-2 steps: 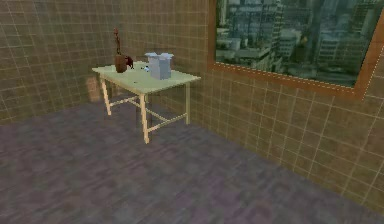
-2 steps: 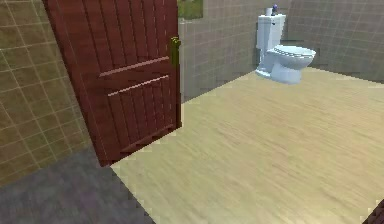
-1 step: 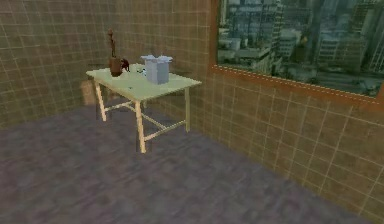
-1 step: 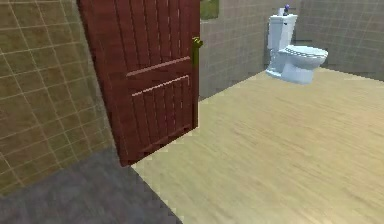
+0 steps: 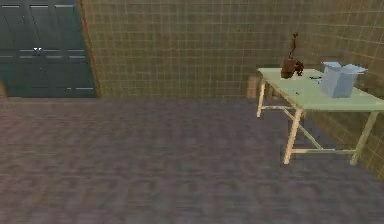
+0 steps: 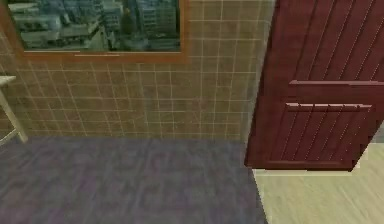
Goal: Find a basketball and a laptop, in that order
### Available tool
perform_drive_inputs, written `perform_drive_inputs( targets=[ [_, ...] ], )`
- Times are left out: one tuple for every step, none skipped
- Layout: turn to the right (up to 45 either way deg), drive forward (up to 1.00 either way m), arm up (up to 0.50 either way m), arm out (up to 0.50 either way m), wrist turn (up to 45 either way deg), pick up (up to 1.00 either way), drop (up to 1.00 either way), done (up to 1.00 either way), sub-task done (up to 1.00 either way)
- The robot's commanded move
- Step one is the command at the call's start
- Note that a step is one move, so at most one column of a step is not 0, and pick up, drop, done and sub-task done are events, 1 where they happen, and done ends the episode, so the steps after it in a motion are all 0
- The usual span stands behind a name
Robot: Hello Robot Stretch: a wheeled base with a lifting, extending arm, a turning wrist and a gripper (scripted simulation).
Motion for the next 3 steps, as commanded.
perform_drive_inputs(
  targets=[
    [-45.0,0.0,0.0,0.0,0.0,0.0,0.0,0.0,0.0],
    [-30.0,0.0,0.0,0.0,0.0,0.0,0.0,0.0,0.0],
    [0.0,0.2,0.0,0.0,0.0,0.0,0.0,0.0,0.0]
  ],
)
